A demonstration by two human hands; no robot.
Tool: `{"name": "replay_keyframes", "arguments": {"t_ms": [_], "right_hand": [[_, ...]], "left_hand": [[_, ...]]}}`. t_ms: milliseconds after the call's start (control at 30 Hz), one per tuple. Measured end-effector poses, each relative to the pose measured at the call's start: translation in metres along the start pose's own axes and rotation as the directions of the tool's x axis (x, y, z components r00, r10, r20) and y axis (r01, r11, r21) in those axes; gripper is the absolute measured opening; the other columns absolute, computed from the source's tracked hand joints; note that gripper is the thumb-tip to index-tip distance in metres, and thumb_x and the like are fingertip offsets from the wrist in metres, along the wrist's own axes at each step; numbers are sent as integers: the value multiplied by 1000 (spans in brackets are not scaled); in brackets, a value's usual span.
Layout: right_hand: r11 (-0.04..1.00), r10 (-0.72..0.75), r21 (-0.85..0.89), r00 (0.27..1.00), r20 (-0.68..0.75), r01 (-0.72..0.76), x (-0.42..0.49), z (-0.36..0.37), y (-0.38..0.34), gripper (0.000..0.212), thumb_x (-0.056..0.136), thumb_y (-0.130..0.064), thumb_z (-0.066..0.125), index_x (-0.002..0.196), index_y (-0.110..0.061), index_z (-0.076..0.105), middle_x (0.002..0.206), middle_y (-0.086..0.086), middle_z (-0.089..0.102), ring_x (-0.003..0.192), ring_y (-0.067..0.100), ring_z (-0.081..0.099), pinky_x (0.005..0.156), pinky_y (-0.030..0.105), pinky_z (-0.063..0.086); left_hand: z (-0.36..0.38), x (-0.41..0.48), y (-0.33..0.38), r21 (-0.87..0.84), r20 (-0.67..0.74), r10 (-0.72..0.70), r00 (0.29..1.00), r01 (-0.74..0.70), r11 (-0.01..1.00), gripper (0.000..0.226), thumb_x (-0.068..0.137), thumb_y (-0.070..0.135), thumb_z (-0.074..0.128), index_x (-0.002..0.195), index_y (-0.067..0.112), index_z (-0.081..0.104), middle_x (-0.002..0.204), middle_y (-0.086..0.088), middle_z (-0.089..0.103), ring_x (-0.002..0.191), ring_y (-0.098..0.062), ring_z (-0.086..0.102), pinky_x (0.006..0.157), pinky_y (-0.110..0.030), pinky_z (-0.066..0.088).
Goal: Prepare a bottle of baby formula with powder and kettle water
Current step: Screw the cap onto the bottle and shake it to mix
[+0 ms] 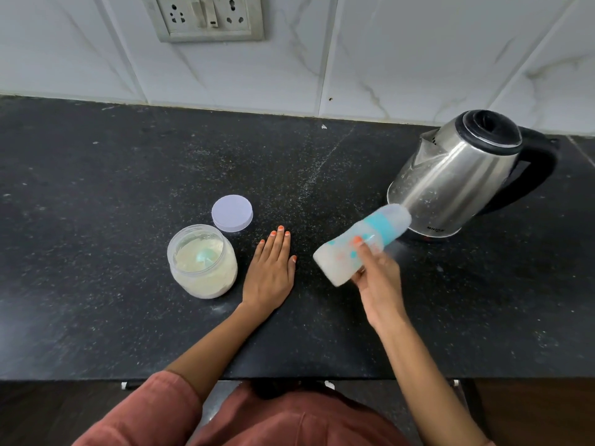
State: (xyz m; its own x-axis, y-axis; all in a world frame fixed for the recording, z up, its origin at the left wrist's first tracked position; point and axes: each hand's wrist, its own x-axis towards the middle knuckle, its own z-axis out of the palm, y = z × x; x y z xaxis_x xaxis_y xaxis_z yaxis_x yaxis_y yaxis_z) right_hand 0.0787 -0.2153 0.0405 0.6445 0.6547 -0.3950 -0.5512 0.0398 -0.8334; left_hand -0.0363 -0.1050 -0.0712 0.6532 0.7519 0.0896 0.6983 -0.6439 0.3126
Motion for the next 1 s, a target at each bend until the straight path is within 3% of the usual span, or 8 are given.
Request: {"name": "replay_keyframes", "arguments": {"t_ms": [67,133,300,467,633,800,867,1000], "right_hand": [[963,38,-269,988,146,2,-10,0,9,17,74,-10,67,88,-19,64,89,-1,71,85,14,68,82,35,55],[938,53,-346,977,207,23,-14,-3,9,22,66,-14,70,87,-19,66,85,-3,73,88,16,68,82,33,55],[992,-22,124,999,-34,26,2,-1,-6,14,85,-7,56,89,-20,60,84,-7,70,80,7,67,77,29,55],[953,53,-301,978,202,11,-14,-2,10,24,64,-15,71,87,-17,66,83,-3,74,86,14,68,80,31,55],[993,-35,115,999,-38,39,1,3,-4,14,84,-9,58,88,-22,60,86,-6,68,79,7,67,79,29,54],[936,38,-347,966,255,55,-20,2,13,28,62,-15,72,88,-19,66,84,-5,73,83,10,68,79,30,54],[963,16,-266,974,225,46,-16,1,9,27,61,-16,71,88,-17,66,82,-4,73,83,11,68,78,29,56],[990,-58,128,998,-38,63,0,5,-3,15,84,-7,58,89,-21,61,86,-7,70,78,6,68,81,29,54]], "left_hand": [[0,0,0,-3,-2,7,1000,-7,1000,68,87,39,2,142,4,22,151,-12,19,140,-25,19,111,-34,5],[0,1,0,3,13,9,1000,-9,1000,69,87,40,1,142,4,21,152,-11,17,140,-25,17,111,-33,4],[0,0,0,1,8,-2,1000,2,1000,67,89,39,3,142,4,23,151,-12,21,140,-25,19,112,-35,7],[-2,0,1,-14,11,10,1000,-10,1000,67,88,38,4,141,2,25,150,-14,22,139,-27,21,112,-37,9],[0,0,1,-5,7,-4,1000,4,1000,66,89,38,5,141,3,24,150,-13,22,139,-25,20,112,-35,8],[-1,0,0,-11,16,15,1000,-15,1000,69,87,40,1,142,3,21,151,-13,17,140,-26,17,113,-36,8],[0,1,0,-13,5,8,1000,-8,1000,67,88,38,4,141,2,24,150,-14,21,139,-27,21,112,-37,10],[1,1,0,-5,1,4,1000,-4,1000,66,90,38,5,141,3,25,150,-13,22,139,-25,20,112,-36,9]]}}
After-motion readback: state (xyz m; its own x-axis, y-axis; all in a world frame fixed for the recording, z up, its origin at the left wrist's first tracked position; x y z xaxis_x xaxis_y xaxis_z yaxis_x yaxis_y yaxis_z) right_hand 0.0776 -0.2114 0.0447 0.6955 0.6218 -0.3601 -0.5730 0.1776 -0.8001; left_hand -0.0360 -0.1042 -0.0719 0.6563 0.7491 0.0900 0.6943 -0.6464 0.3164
